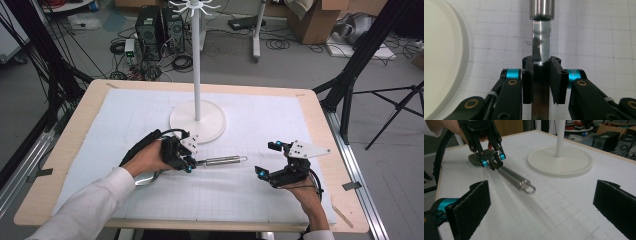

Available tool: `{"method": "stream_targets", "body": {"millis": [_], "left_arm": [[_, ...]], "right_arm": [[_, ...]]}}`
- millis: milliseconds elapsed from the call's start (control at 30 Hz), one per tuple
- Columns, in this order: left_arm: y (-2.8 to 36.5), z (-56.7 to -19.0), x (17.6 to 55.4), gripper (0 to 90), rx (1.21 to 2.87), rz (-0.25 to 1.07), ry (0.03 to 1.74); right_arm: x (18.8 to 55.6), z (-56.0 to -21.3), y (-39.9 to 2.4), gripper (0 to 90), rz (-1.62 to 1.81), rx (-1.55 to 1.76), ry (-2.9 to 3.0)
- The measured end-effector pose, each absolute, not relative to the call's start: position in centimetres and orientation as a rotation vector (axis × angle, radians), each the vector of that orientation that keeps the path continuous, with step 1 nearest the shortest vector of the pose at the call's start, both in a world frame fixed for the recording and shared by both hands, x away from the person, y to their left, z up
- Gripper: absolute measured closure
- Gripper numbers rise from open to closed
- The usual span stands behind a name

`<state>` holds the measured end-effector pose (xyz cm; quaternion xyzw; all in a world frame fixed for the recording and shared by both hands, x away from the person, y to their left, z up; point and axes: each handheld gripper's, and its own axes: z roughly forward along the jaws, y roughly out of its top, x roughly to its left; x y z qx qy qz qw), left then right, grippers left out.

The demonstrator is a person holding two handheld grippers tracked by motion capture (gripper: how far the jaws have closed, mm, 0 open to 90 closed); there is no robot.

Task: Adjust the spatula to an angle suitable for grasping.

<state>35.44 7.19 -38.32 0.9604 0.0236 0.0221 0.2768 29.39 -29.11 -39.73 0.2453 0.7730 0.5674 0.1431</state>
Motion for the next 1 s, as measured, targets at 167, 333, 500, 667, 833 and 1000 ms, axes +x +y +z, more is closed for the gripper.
{"method": "stream_targets", "body": {"millis": [167,333,500,667,833,1000], "left_arm": [[7.9,-37.4,35.5,74.4,2.521,0.062,0.088],[8.4,-36.7,35.5,74.4,2.482,0.079,0.108],[8.9,-35.8,35.5,74.4,2.433,0.086,0.136],[9.5,-34.6,35.6,74.4,2.361,0.120,0.171],[9.9,-33.5,35.7,74.4,2.305,0.132,0.194],[9.9,-33.3,35.6,74.4,2.293,0.136,0.192]], "right_arm": [[29.4,-39.7,-29.0,0.1,1.640,0.697,2.224],[29.3,-39.7,-28.9,0.0,1.649,0.708,2.226],[29.3,-39.6,-28.7,0.1,1.652,0.688,2.229],[29.3,-39.3,-28.1,0.1,1.647,0.668,2.231],[29.5,-39.1,-27.8,0.1,1.663,0.657,2.229],[29.6,-38.9,-27.4,0.1,1.687,0.654,2.226]]}}
